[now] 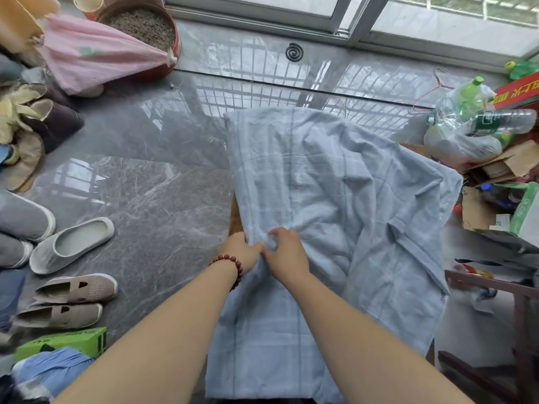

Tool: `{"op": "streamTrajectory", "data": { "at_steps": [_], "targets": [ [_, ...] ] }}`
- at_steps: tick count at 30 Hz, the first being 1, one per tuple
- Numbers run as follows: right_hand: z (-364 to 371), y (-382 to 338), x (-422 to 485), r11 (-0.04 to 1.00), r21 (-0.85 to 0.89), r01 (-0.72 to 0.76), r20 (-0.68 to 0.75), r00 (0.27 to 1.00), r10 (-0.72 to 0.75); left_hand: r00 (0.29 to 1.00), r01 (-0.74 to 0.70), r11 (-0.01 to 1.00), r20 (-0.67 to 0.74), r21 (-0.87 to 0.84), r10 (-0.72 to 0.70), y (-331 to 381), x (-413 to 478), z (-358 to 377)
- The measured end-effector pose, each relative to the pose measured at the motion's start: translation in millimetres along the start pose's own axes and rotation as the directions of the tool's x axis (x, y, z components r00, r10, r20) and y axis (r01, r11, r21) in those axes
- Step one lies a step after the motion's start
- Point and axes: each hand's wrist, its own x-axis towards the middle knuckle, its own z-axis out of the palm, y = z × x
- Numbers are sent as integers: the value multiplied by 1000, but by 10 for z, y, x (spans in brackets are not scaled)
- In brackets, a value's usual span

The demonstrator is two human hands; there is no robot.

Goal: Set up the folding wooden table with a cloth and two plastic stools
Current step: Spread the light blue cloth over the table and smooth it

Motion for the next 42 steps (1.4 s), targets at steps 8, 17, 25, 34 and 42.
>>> {"op": "streamTrajectory", "data": {
  "at_steps": [8,17,25,34,42],
  "targets": [
    [-5,65,-2,965,197,-174,-176,962,209,994,-111,989,6,99,111,4,5,-93],
    [-79,-47,108,970,-136,-201,-68,979,193,974,-23,993,-221,117,48,-97,59,-303],
    [-147,-43,65,984,-120,-134,-21,991,133,930,4,953,-351,302,108,-118,54,-393],
    [-412,131,-52,995,2,-102,-97,990,101,936,-267,883,-113,386,333,376,-76,105],
    [-838,561,-58,979,205,-1,-335,940,71,888,-453,825,83,338,453,652,-206,766]
  ]
}}
